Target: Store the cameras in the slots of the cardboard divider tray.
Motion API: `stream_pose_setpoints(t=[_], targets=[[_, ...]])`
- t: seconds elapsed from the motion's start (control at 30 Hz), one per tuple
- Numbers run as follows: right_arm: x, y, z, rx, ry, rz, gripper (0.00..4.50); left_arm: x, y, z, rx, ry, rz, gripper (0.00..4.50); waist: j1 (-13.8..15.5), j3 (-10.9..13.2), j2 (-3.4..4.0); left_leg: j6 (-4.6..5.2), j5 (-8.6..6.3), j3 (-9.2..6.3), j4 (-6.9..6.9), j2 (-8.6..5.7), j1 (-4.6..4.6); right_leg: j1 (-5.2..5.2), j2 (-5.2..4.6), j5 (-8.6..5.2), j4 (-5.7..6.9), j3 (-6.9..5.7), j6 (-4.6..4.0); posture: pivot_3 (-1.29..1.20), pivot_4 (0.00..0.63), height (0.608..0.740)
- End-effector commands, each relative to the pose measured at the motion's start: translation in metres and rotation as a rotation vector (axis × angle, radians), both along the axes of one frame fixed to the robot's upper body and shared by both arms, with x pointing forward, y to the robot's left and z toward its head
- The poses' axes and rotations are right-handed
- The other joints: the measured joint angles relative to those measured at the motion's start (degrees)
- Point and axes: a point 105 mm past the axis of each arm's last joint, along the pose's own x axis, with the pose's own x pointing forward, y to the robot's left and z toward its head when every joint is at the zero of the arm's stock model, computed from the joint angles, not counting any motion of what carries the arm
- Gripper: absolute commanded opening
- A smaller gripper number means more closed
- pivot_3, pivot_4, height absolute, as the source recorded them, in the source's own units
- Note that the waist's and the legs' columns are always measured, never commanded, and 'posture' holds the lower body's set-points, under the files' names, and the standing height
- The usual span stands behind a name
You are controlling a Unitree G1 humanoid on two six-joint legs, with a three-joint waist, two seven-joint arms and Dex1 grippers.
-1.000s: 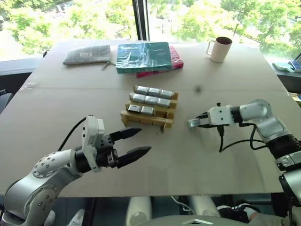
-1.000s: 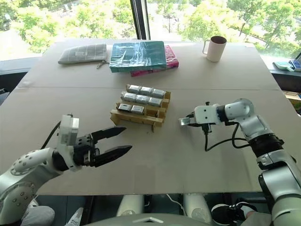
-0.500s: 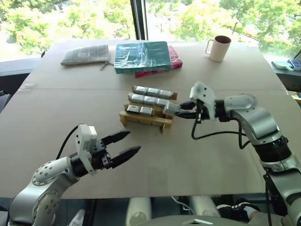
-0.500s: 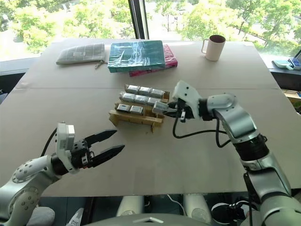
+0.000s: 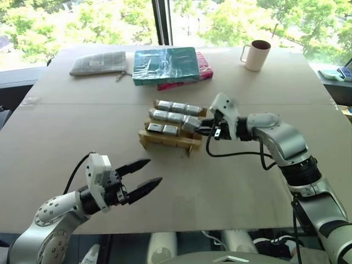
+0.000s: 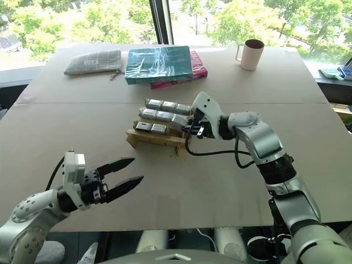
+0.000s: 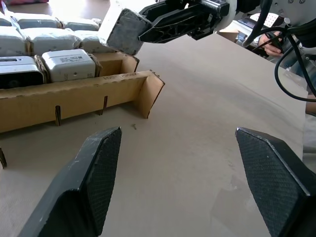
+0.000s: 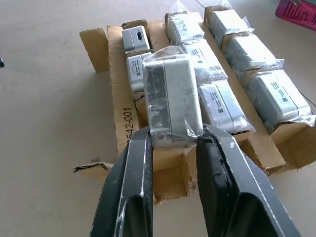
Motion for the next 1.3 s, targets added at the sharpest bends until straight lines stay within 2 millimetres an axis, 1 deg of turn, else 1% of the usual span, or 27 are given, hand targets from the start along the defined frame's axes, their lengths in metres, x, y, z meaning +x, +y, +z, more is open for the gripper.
stream_pose_setpoints(t=[0.03,0.23,0.33,0.4,0.47,0.63,0.8,1.0,1.03,1.1,1.13,1.17,1.23,1.27,1.3], targets=[[-0.001,0.007,0.008,-0.011,-0.058,0.027,0.73,-0.003,-0.001,0.008,0.011,-0.046,-0.002,3.83,0.0,0.0,0.0,0.0,0.0,0.01,0.0,0.0,0.0,-0.01,0.0,0.0,0.0,0.01,0.0,0.0,0.15,0.74],[-0.002,0.007,0.002,-0.044,-0.078,0.055,0.73,-0.002,-0.006,0.01,0.004,-0.053,-0.001,3.83,-0.1,0.0,0.0,0.0,0.0,0.04,-0.01,0.06,0.01,-0.03,0.03,0.0,0.0,0.04,0.0,0.0,0.15,0.74],[-0.001,0.01,0.013,0.0,-0.092,0.057,0.73,-0.002,-0.01,0.012,-0.002,-0.054,-0.003,3.83,-0.1,0.0,0.0,0.0,0.0,0.05,-0.01,0.06,-0.01,-0.05,0.03,0.0,0.0,0.05,0.0,0.0,0.15,0.74],[0.0,0.01,0.016,0.015,-0.089,0.051,0.73,-0.002,-0.011,0.012,-0.003,-0.053,-0.002,3.83,0.0,0.0,0.0,0.0,0.0,0.09,-0.02,0.06,-0.05,-0.12,0.03,0.0,0.0,0.08,0.0,0.0,0.15,0.74],[0.0,0.009,0.012,-0.008,-0.09,0.056,0.73,-0.002,-0.012,0.013,-0.005,-0.052,-0.004,3.83,0.0,0.0,0.0,0.0,0.0,0.1,-0.03,0.06,-0.05,-0.13,0.03,0.0,0.0,0.09,0.0,0.0,0.15,0.74],[-0.003,0.004,-0.008,-0.084,-0.072,0.067,0.73,0.001,-0.013,0.015,-0.007,-0.058,-0.003,3.83,0.0,0.0,-0.01,0.0,0.0,0.11,-0.03,0.06,-0.05,-0.14,0.02,0.0,0.0,0.1,0.0,0.0,0.15,0.74],[-0.001,-0.001,-0.015,-0.153,-0.103,0.076,0.73,0.001,-0.014,0.016,-0.008,-0.057,-0.005,3.83,0.1,0.0,-0.01,0.0,0.0,0.12,-0.04,0.05,-0.04,-0.14,0.02,-0.01,-0.01,0.11,-0.01,0.0,0.15,0.74],[-0.003,0.001,-0.02,-0.217,-0.141,0.148,0.73,0.001,-0.014,0.017,-0.007,-0.061,-0.001,3.83,0.2,0.0,-0.01,0.0,0.0,0.12,-0.04,0.03,-0.05,-0.14,0.0,-0.01,-0.02,0.1,-0.01,0.0,0.15,0.74],[-0.005,0.002,-0.02,-0.21,-0.118,0.165,0.73,0.001,-0.014,0.017,-0.006,-0.061,-0.001,3.83,0.2,0.0,-0.01,0.0,0.0,0.11,-0.04,0.03,-0.05,-0.14,0.0,-0.01,-0.02,0.1,-0.01,0.0,0.15,0.74],[-0.005,0.002,-0.016,-0.191,-0.117,0.163,1.74,0.002,-0.014,0.018,-0.006,-0.064,-0.002,3.83,0.2,0.0,-0.01,0.0,-0.01,0.12,-0.05,0.03,-0.05,-0.15,0.01,-0.01,-0.02,0.1,-0.01,0.0,0.15,0.74],[-0.004,0.001,-0.012,-0.175,-0.132,0.151,2.04,0.002,-0.014,0.018,-0.005,-0.065,-0.001,3.83,0.2,0.0,-0.02,0.0,0.0,0.12,-0.05,0.04,-0.05,-0.14,0.01,-0.01,-0.03,0.1,-0.01,0.0,0.15,0.74],[-0.002,0.0,-0.007,-0.159,-0.155,0.134,2.53,0.003,-0.014,0.019,-0.005,-0.067,-0.001,3.83,0.2,0.0,-0.01,0.0,-0.01,0.11,-0.05,0.04,-0.05,-0.15,0.01,-0.01,-0.03,0.1,-0.01,0.0,0.15,0.74],[-0.008,-0.005,0.014,-0.07,-0.215,0.112,3.57,0.003,-0.013,0.02,-0.005,-0.07,0.0,3.83,0.2,0.0,-0.02,0.0,-0.01,0.12,-0.06,0.05,-0.05,-0.16,0.01,-0.01,-0.03,0.11,-0.01,0.0,0.15,0.74],[-0.011,-0.008,0.023,-0.033,-0.25,0.101,3.96,0.003,-0.013,0.021,-0.005,-0.072,0.001,3.83,0.2,0.0,-0.02,0.0,-0.01,0.1,-0.07,0.05,-0.08,-0.16,0.01,-0.01,-0.03,0.09,-0.02,0.0,0.15,0.74],[-0.016,-0.012,0.032,-0.003,-0.302,0.088,3.96,0.005,-0.013,0.023,-0.015,-0.076,0.012,3.83,0.3,0.0,-0.02,-0.01,-0.01,0.1,-0.07,0.05,-0.09,-0.16,0.01,-0.01,-0.03,0.09,-0.01,0.0,0.15,0.74]])
